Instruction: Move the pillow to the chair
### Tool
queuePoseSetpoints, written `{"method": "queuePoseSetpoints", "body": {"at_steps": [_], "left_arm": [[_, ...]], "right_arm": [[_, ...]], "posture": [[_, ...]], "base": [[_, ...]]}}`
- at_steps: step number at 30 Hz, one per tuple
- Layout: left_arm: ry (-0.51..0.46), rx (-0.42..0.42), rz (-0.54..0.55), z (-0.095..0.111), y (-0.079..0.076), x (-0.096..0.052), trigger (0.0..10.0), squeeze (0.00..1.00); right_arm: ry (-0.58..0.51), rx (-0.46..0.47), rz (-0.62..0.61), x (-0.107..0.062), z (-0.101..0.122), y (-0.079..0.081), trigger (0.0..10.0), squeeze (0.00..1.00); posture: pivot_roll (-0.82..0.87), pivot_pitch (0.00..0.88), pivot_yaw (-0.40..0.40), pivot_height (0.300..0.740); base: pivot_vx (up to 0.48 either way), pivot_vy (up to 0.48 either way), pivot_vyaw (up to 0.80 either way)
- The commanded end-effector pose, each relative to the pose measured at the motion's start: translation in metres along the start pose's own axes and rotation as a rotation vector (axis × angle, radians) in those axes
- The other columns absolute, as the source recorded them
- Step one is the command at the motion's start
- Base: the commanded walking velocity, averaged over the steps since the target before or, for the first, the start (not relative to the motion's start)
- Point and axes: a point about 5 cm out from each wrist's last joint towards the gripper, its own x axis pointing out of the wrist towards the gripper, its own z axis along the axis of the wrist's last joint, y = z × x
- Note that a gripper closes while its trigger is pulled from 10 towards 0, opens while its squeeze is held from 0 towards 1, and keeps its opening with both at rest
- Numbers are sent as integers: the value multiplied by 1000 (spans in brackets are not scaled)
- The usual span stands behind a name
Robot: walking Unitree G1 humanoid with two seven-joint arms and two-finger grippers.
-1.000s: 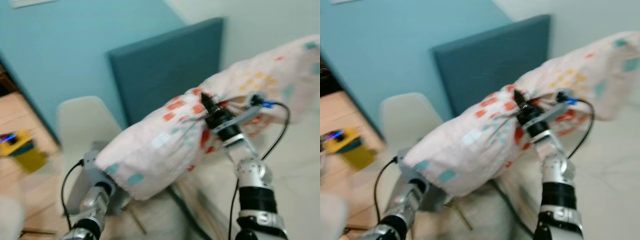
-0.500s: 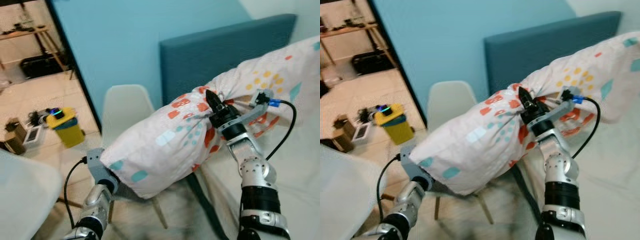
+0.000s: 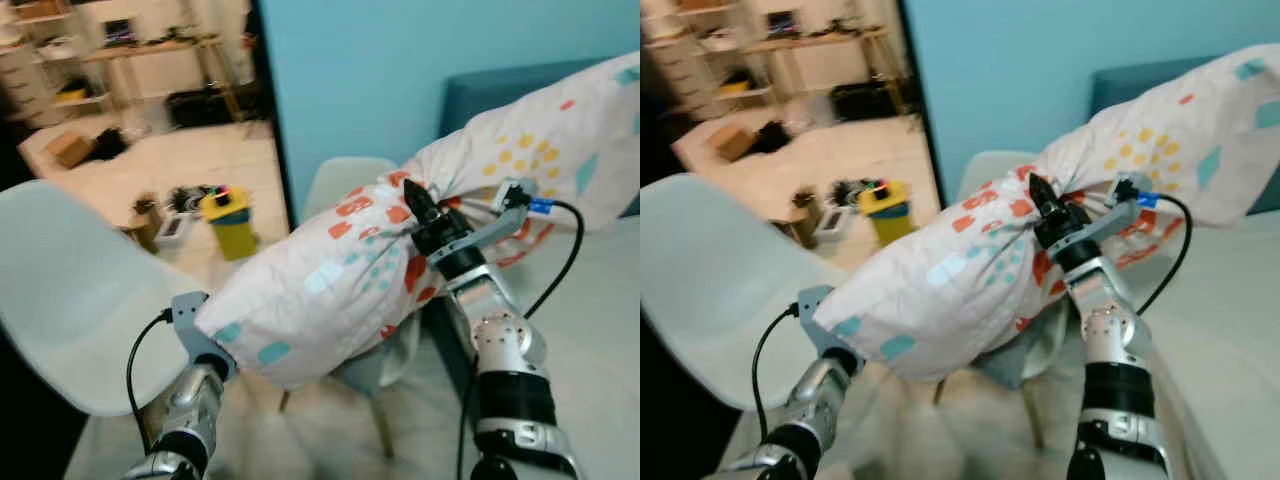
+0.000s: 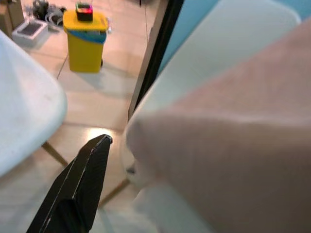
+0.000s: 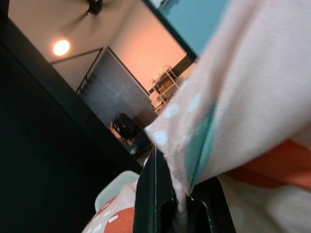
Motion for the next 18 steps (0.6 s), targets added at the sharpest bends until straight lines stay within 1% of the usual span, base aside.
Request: {"method": "queuePoseSetpoints", "body": {"at_steps": [1,2,4,18], "left_arm": [[-31,16,-20,8,-3,4,10000,0],[-33,18,-21,8,-3,4,10000,0],[-32,19,-25,8,-4,4,10000,0],[-31,17,-44,7,-8,5,10000,0]], "right_arm": [[-9,-23,84,11,2,18,10000,0],[-16,-9,88,11,1,19,10000,0],[-3,-24,101,10,1,20,10000,0],[18,-54,127,9,1,22,10000,0]], "posture": [[64,0,51,724],[65,0,50,724],[64,0,50,724],[57,0,49,724]], "base": [[472,0,0],[472,0,0],[476,0,234],[480,0,800]]}}
